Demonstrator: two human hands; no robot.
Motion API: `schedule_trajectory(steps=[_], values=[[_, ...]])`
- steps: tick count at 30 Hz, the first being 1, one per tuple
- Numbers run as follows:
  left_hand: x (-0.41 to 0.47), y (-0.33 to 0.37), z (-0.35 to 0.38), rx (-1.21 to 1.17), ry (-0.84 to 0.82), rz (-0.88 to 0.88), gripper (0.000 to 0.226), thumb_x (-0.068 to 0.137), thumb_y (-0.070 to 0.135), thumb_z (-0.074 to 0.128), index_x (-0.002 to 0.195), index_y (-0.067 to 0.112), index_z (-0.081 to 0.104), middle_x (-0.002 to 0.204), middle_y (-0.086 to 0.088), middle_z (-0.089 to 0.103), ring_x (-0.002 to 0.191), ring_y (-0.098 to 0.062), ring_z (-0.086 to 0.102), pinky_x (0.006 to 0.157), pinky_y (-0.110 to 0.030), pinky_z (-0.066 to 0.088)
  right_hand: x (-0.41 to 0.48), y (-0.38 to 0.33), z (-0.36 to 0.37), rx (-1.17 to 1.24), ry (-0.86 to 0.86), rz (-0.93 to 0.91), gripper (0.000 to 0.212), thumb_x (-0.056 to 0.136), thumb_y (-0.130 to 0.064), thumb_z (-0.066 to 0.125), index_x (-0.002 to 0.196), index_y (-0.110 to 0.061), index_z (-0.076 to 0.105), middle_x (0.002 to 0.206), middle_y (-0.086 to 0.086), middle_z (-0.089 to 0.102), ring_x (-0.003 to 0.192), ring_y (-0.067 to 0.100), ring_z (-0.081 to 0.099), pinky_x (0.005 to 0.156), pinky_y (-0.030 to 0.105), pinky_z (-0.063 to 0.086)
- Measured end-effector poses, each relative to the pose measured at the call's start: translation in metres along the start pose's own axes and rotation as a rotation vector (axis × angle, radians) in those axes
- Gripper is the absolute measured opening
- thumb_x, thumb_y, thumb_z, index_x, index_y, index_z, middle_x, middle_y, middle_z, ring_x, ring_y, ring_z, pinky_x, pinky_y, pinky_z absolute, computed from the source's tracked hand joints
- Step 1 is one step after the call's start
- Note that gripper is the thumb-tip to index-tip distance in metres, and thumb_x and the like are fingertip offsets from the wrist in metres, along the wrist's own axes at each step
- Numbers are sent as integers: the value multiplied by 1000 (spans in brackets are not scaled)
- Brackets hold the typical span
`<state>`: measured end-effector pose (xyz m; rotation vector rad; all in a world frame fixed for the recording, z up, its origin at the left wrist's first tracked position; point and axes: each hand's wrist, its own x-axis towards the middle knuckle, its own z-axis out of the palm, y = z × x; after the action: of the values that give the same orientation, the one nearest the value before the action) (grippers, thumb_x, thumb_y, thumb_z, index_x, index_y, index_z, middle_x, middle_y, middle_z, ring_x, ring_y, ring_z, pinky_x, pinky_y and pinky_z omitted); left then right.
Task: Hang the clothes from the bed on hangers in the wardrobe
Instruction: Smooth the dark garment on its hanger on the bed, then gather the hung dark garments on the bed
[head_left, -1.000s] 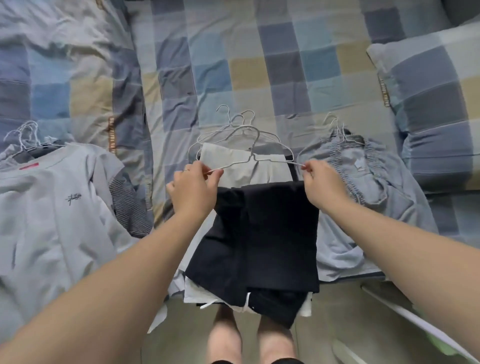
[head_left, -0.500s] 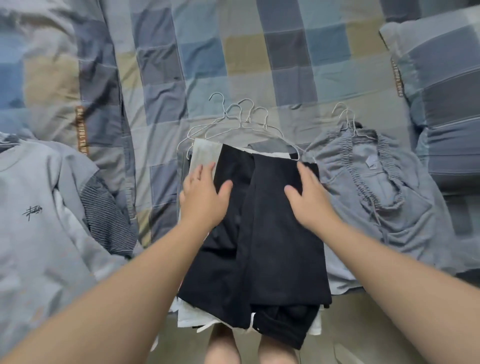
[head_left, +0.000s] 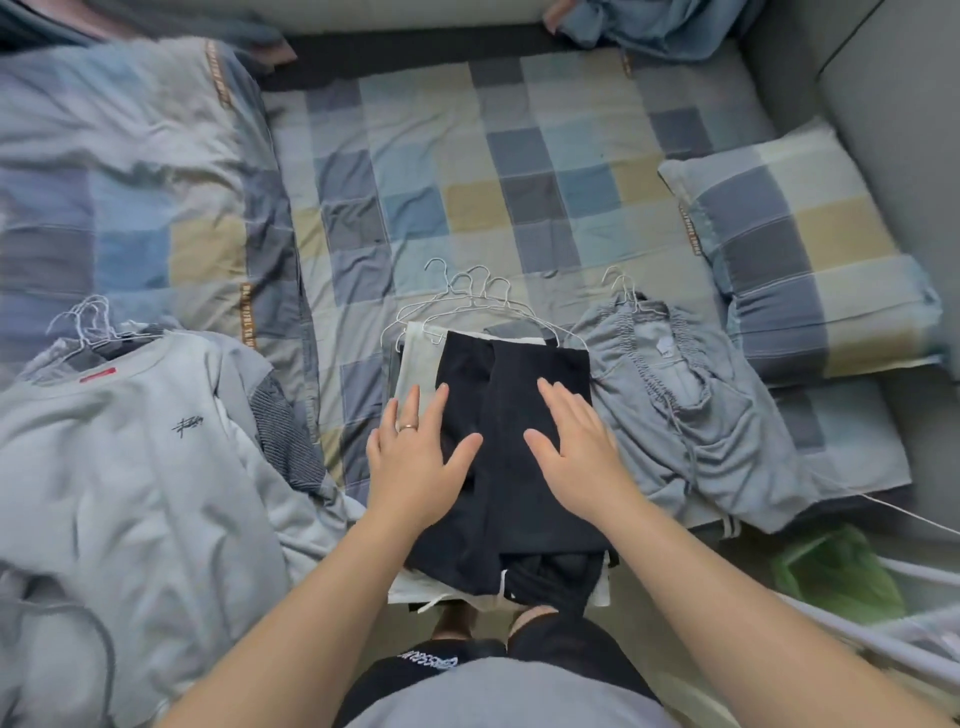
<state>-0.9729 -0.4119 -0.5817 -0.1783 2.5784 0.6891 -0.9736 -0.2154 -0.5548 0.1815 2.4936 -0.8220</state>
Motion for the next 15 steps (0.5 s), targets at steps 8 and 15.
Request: schedule_trajectory(steps=[8,15], values=[[-53,7,-35,-58,119,-44,71,96,66,37,158,40,12,168,5,-1,153,-21,-7,122,-49,2,-49,-47,-17,1,88,-164,57,100,-39,43,153,-38,20,161,-14,18,149,10,7,119,41,7],[-82,13,-32,-38,211,-148,73,96,69,34,158,41,7,168,6,-6,153,-23,-11,121,-50,-2,-47,-47,-21,-166,-40,-336,58,100,-42,41,153,-39,17,161,-14,16,150,11,5,121,42,6]])
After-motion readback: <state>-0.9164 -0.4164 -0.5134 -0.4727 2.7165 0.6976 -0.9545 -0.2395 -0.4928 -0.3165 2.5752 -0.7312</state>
